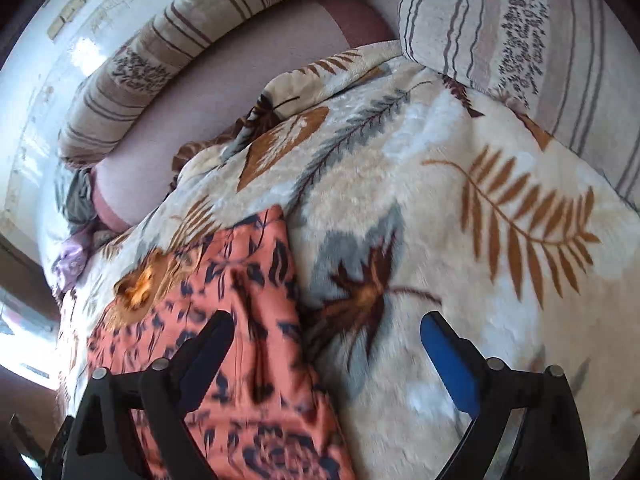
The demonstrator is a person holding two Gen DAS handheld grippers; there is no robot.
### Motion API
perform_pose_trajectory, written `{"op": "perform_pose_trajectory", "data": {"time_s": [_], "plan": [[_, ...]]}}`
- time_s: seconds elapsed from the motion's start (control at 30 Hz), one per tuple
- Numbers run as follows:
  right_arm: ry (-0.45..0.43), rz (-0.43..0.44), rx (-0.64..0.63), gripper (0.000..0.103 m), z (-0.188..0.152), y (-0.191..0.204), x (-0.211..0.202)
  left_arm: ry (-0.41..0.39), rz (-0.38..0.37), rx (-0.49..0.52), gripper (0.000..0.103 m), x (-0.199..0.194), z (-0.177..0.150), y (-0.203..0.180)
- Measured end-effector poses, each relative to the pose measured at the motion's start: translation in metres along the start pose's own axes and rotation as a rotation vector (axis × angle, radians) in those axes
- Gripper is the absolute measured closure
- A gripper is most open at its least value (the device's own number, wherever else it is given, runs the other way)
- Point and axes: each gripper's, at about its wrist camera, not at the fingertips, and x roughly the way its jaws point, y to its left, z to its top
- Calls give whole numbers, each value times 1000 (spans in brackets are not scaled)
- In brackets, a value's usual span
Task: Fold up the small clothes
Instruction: 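Lower both tools to the shirt hem and close them on it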
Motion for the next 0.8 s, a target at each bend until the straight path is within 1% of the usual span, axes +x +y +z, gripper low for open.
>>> {"op": "perform_pose_trajectory", "data": {"time_s": [0.07,0.1,0.17,0.23,0.27,0.33,0.4,0.43,0.47,0.5,0.57,0.63,0.67,0.7,0.8], "plan": [[70,99,4,7,-32,-13,-23,60,-22,-67,5,-22,-20,30],[122,148,4,7,-48,-19,-31,93,-33,-95,5,-31,-32,39],[208,202,-18,7,-77,-29,-46,144,-61,-133,5,-47,-56,51],[263,220,-18,7,-105,-41,-57,194,-94,-118,5,-57,-79,51],[285,230,3,7,-117,-49,-61,217,-98,-102,5,-60,-90,49],[321,256,61,7,-140,-64,-65,269,-94,-61,5,-61,-109,40],[369,255,91,8,-156,-74,-62,330,-83,-26,5,-58,-127,33],[376,264,85,8,-162,-75,-61,339,-80,-18,5,-57,-133,30],[385,276,75,8,-167,-74,-60,330,-70,8,5,-57,-137,27],[390,281,70,8,-172,-73,-60,331,-48,28,5,-57,-140,24],[411,297,41,10,-180,-67,-61,340,-37,21,5,-58,-142,22],[438,282,-1,24,-189,-60,-61,337,-62,-9,5,-61,-142,23],[450,275,-7,36,-193,-60,-60,344,-67,-17,5,-60,-143,24],[452,273,-7,41,-195,-61,-58,346,-66,-19,5,-58,-143,25],[437,287,10,48,-196,-66,-59,358,-63,-33,6,-54,-142,27]]}}
